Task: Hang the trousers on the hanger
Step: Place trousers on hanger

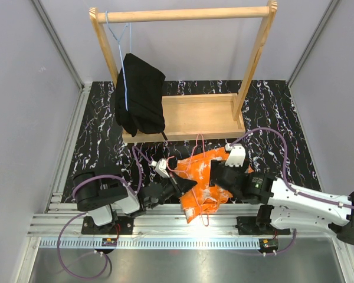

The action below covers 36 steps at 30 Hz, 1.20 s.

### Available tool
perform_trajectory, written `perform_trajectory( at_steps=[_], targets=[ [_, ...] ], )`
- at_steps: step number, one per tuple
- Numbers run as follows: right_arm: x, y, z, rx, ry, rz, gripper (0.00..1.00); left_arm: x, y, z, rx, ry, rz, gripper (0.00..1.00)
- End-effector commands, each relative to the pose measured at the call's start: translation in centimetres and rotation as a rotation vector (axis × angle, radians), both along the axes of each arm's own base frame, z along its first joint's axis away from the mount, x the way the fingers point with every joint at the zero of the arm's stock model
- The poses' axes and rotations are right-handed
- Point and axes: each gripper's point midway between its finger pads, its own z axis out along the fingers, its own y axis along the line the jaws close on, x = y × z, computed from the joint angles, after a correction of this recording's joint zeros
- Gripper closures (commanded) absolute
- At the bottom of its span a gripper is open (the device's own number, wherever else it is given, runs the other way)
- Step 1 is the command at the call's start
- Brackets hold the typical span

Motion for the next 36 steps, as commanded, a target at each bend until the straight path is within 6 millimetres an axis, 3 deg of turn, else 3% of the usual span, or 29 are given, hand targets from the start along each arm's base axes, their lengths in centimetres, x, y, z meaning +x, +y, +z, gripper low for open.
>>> perform_trajectory(
  at_steps=[1,6,9,17,21,23,25,27,29,30,31,32,33,34,35,36],
  targets=[
    [1.5,1.1,-0.2,0.048,0.021,0.044,0.07,0.7,0.7,7.5,-0.272,-0.123,0.045,1.0],
    [1.6,1.0,-3.2,0.05,0.118,0.052,0.07,0.8,1.4,7.7,-0.278,-0.122,0.065,1.0],
    [1.2,2.0,-4.3,0.083,0.152,0.086,0.08,0.8,1.7,8.1,-0.288,-0.125,0.072,1.0],
    [0.5,2.0,-7.6,0.071,0.221,0.071,0.08,0.8,2.0,8.6,-0.304,-0.129,0.077,1.0],
    [1.0,2.5,-7.8,0.069,0.231,0.073,0.11,0.7,2.4,8.8,-0.309,-0.128,0.08,1.0],
    [1.0,3.0,-7.9,0.075,0.239,0.093,0.21,0.8,2.8,8.9,-0.313,-0.131,0.093,1.0],
    [1.1,3.6,-7.9,0.077,0.245,0.11,0.44,0.9,3.6,8.9,-0.308,-0.138,0.116,1.0],
    [1.1,3.7,-8.0,0.057,0.26,0.115,0.81,1.1,4.3,7.9,-0.279,-0.117,0.137,1.0],
    [1.7,4.2,-6.7,0.055,0.24,0.123,1.0,1.3,5.0,7.4,-0.268,-0.093,0.164,1.0],
    [1.7,3.9,-6.3,0.032,0.245,0.122,1.0,1.4,5.2,5.8,-0.21,-0.068,0.172,1.0],
    [2.4,4.5,-4.7,0.037,0.215,0.134,1.0,1.6,5.4,5.7,-0.203,-0.059,0.186,1.0],
    [2.7,4.6,-3.8,0.038,0.201,0.138,1.0,1.6,5.5,3.7,-0.121,-0.035,0.193,1.0],
    [2.7,4.4,-3.0,0.022,0.196,0.144,1.0,1.8,5.4,3.3,-0.095,-0.027,0.199,1.0],
    [3.5,4.9,-0.9,0.03,0.155,0.148,1.0,1.9,5.4,3.4,-0.081,-0.026,0.207,1.0],
    [3.8,4.9,0.2,0.03,0.14,0.146,1.0,2.0,5.8,1.5,0.013,-0.008,0.22,1.0],
    [3.8,4.6,0.7,0.005,0.145,0.147,1.0,2.3,5.4,1.8,0.033,-0.009,0.226,1.0]
  ],
)
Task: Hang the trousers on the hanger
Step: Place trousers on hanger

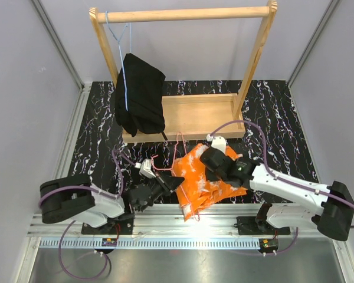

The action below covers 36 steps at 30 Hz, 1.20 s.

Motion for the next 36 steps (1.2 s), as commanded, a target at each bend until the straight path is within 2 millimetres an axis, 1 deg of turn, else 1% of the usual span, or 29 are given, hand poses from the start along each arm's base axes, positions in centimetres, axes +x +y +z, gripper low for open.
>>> perform_trajectory(
  at_steps=[1,2,3,4,5,6,7,8,9,10,11,12,13,17,20,22,24,25,26,27,28,29,30,31,32,33,34,35,36],
  targets=[
    [2.4,0.6,6.5,0.011,-0.123,0.008,1.0,1.9,0.6,0.7,0.073,-0.017,0.104,1.0],
    [2.6,0.6,7.0,0.002,-0.127,0.008,1.0,2.0,1.1,-0.8,0.167,0.0,0.111,1.0],
    [3.0,0.6,8.2,-0.005,-0.144,0.01,1.0,2.3,0.7,0.8,0.153,-0.019,0.12,1.0],
    [3.1,0.6,8.4,-0.01,-0.147,0.012,1.0,2.7,1.0,0.9,0.192,-0.034,0.139,1.0],
    [3.3,0.5,8.7,-0.017,-0.152,0.008,1.0,2.8,1.3,0.5,0.253,-0.029,0.146,1.0],
    [3.4,0.3,8.9,-0.031,-0.151,0.007,1.0,2.9,1.6,1.3,0.256,-0.041,0.158,1.0],
    [3.7,0.2,9.6,-0.033,-0.165,0.001,1.0,3.2,2.1,1.4,0.284,-0.053,0.177,1.0],
    [3.9,0.1,9.8,-0.038,-0.168,-0.003,1.0,3.2,2.5,1.1,0.325,-0.052,0.184,1.0],
    [4.1,-0.4,9.9,-0.053,-0.165,-0.012,1.0,3.3,2.9,1.1,0.339,-0.054,0.192,1.0],
    [4.3,-0.6,10.4,-0.054,-0.174,-0.018,1.0,3.4,3.3,1.5,0.337,-0.058,0.209,1.0],
    [4.4,-0.8,10.8,-0.052,-0.181,-0.023,1.0,3.4,3.8,1.0,0.37,-0.052,0.212,1.0],
    [4.6,-1.3,11.0,-0.058,-0.183,-0.034,1.0,3.4,4.1,1.2,0.372,-0.051,0.222,1.0],
    [4.7,-1.6,11.6,-0.051,-0.194,-0.037,1.0,3.4,4.6,0.8,0.394,-0.046,0.231,1.0],
    [4.8,-3.5,12.5,-0.069,-0.206,-0.074,1.0,3.5,5.3,0.7,0.412,-0.047,0.251,1.0],
    [4.8,-5.0,12.7,-0.08,-0.209,-0.103,1.0,3.6,5.4,0.9,0.427,-0.05,0.257,1.0],
    [4.9,-6.3,12.7,-0.089,-0.21,-0.133,1.0,3.7,5.5,1.0,0.449,-0.048,0.266,1.0],
    [4.9,-7.4,12.1,-0.108,-0.194,-0.153,1.0,3.7,5.5,1.3,0.453,-0.05,0.265,1.0],
    [4.9,-7.9,12.1,-0.105,-0.193,-0.165,1.0,3.7,5.5,1.5,0.462,-0.05,0.265,1.0],
    [5.2,-8.8,11.9,-0.112,-0.188,-0.194,1.0,3.8,5.5,1.7,0.462,-0.052,0.268,1.0],
    [5.2,-9.1,11.2,-0.122,-0.171,-0.194,1.0,3.8,5.6,2.1,0.464,-0.059,0.269,1.0],
    [5.3,-9.5,11.0,-0.122,-0.167,-0.203,1.0,3.9,5.6,2.5,0.47,-0.064,0.267,1.0],
    [5.8,-10.1,10.7,-0.117,-0.165,-0.232,1.0,3.8,5.5,3.0,0.464,-0.072,0.262,1.0],
    [5.8,-10.3,9.8,-0.121,-0.14,-0.229,1.0,3.8,5.5,3.4,0.477,-0.088,0.26,1.0],
    [6.0,-10.5,9.1,-0.124,-0.125,-0.24,1.0,3.8,5.2,4.3,0.479,-0.099,0.257,1.0],
    [6.4,-11.2,8.7,-0.124,-0.114,-0.269,1.0,3.6,4.8,4.9,0.485,-0.112,0.245,1.0],
    [6.3,-11.5,7.8,-0.132,-0.09,-0.275,1.0,3.5,4.7,5.4,0.506,-0.134,0.24,1.0],
    [6.4,-11.7,7.1,-0.142,-0.075,-0.284,1.0,3.5,4.2,6.7,0.5,-0.149,0.235,1.0],
    [6.6,-12.4,6.7,-0.146,-0.061,-0.312,1.0,3.3,3.7,7.1,0.507,-0.161,0.222,1.0],
    [6.3,-12.6,5.8,-0.151,-0.036,-0.321,1.0,3.2,3.4,7.6,0.518,-0.179,0.206,1.0]
  ],
)
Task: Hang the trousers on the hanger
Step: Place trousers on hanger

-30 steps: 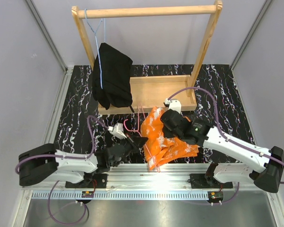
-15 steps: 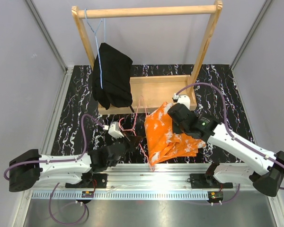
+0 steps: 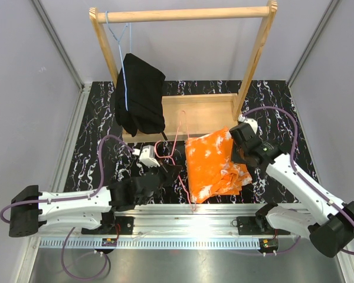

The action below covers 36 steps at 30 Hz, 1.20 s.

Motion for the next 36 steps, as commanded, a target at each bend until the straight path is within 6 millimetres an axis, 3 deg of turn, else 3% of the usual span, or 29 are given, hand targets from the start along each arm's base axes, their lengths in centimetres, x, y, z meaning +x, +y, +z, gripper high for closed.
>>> perform_trajectory(
  at_steps=[1,7,17,18,20,21,22,24,25,30,36],
  targets=[
    [1.0,-3.2,-1.1,-0.083,-0.003,-0.089,1.0,1.1,1.3,1.6,0.174,-0.099,0.045,1.0],
    [1.4,-4.6,-3.2,-0.042,0.075,-0.165,1.0,0.9,0.1,4.0,0.182,-0.144,-0.01,1.0],
    [1.9,-4.7,-6.5,-0.033,0.181,-0.21,1.0,0.7,-1.8,7.8,0.178,-0.223,-0.088,1.0],
    [1.9,-4.5,-6.8,-0.028,0.19,-0.201,0.96,0.6,-2.2,8.1,0.187,-0.236,-0.11,1.0],
    [2.0,-4.6,-7.1,-0.037,0.201,-0.205,0.71,0.6,-3.0,9.3,0.19,-0.246,-0.13,1.0],
    [2.2,-4.7,-7.1,-0.043,0.2,-0.208,0.36,0.5,-3.5,10.4,0.189,-0.26,-0.15,1.0],
    [2.2,-4.8,-7.0,-0.048,0.197,-0.214,0.24,0.5,-3.9,10.4,0.2,-0.26,-0.162,1.0],
    [2.4,-5.2,-6.2,-0.063,0.169,-0.225,0.13,0.5,-4.5,11.7,0.195,-0.273,-0.174,1.0],
    [2.3,-5.5,-5.6,-0.069,0.156,-0.229,0.05,0.7,-4.6,11.3,0.223,-0.264,-0.176,1.0],
    [2.3,-6.7,-2.6,-0.102,0.081,-0.234,0.02,1.2,-5.0,12.6,0.209,-0.253,-0.206,1.0],
    [1.8,-6.6,-1.7,-0.071,0.048,-0.226,0.01,2.5,-4.7,14.9,0.185,-0.267,-0.207,1.0]
  ],
)
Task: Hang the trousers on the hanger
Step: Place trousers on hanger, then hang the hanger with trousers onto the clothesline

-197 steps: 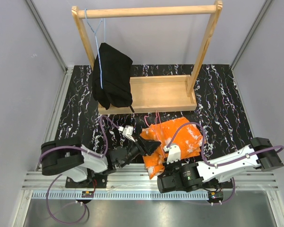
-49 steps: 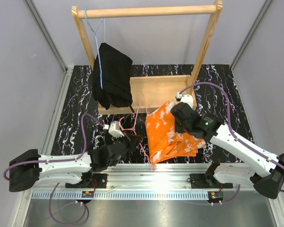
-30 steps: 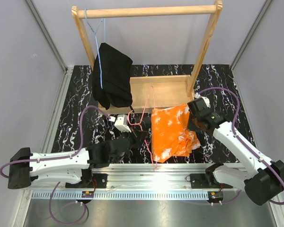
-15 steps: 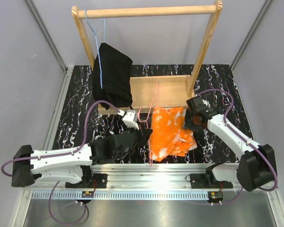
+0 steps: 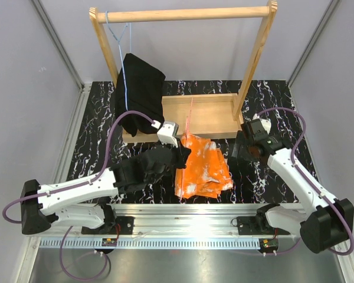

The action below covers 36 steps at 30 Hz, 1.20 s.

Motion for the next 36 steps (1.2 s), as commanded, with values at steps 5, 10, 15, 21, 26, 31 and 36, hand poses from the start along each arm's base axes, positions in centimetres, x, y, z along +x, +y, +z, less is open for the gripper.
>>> perform_trajectory(
  at_steps=[5,10,15,21,26,31,36],
  targets=[
    [0.3,-0.3,2.3,0.005,-0.069,0.005,0.0,1.6,-0.4,9.7,-0.194,-0.114,-0.036,1.0],
    [0.2,-0.1,3.2,0.024,-0.101,0.016,0.0,2.7,-0.2,13.3,-0.22,-0.161,-0.036,1.0],
    [0.2,0.0,3.6,0.034,-0.12,0.024,0.0,4.4,0.4,16.9,-0.237,-0.199,-0.015,1.0],
    [0.1,0.2,3.8,0.045,-0.129,0.039,0.0,6.8,0.8,21.0,-0.26,-0.24,0.008,1.0],
    [0.0,0.5,4.1,0.062,-0.141,0.06,0.0,9.8,0.7,23.2,-0.294,-0.253,0.022,1.0],
    [0.0,0.7,4.5,0.076,-0.16,0.074,0.0,12.7,0.0,24.1,-0.345,-0.244,0.009,1.0],
    [0.1,0.8,4.5,0.081,-0.167,0.084,0.0,13.9,-0.6,25.8,-0.377,-0.269,-0.008,1.0]
  ],
)
